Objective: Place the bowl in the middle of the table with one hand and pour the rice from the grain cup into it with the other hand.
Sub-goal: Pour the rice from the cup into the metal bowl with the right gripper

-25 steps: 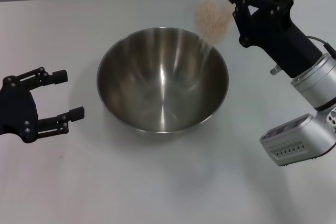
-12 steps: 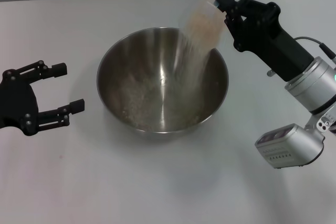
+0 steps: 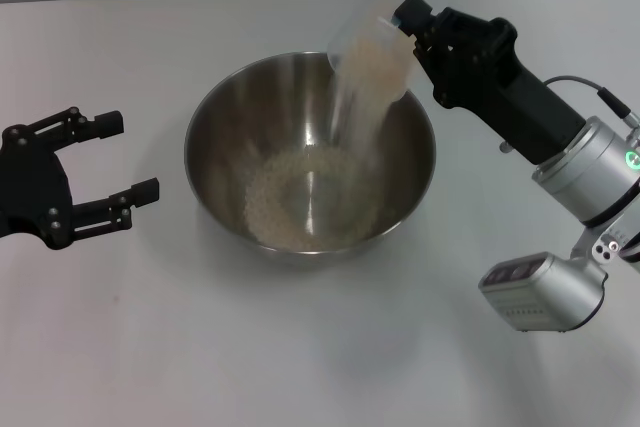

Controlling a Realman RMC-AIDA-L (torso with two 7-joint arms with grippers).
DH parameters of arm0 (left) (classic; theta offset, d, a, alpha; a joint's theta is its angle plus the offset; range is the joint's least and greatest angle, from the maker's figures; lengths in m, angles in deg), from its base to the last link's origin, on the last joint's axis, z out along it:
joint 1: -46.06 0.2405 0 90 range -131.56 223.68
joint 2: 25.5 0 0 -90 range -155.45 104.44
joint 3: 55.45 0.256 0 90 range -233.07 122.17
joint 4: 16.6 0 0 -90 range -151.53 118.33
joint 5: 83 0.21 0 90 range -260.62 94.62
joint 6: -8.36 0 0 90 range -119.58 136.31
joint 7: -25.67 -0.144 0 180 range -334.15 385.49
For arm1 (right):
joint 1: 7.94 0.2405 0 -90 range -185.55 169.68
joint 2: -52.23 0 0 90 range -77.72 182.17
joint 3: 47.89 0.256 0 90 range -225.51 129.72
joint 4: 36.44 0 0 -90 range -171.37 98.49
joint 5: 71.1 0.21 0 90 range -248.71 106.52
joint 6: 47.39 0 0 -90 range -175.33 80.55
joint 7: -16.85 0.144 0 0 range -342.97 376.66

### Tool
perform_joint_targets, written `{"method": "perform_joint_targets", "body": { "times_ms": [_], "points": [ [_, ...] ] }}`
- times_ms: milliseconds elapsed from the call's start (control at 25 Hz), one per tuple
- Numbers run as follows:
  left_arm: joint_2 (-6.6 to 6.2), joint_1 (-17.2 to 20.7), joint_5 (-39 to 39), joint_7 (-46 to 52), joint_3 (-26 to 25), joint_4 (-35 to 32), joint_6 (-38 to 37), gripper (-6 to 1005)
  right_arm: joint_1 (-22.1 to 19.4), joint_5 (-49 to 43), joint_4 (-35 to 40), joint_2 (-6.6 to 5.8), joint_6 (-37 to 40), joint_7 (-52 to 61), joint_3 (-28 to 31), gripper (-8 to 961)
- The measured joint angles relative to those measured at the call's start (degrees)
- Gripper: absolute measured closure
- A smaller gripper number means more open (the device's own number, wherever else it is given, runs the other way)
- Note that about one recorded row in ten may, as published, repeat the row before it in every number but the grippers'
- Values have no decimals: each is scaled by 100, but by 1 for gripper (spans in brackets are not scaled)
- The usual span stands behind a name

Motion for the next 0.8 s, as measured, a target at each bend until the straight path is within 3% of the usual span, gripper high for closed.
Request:
{"method": "perform_joint_targets", "body": {
  "times_ms": [320, 800],
  "points": [
    [89, -24, 17, -72, -2, -214, -8, 258, -38, 0, -4, 5, 5, -460, -97, 949],
    [93, -87, -8, -34, -63, -226, 10, 260, 10, 1, 3, 4, -2, -794, -149, 948]
  ]
}}
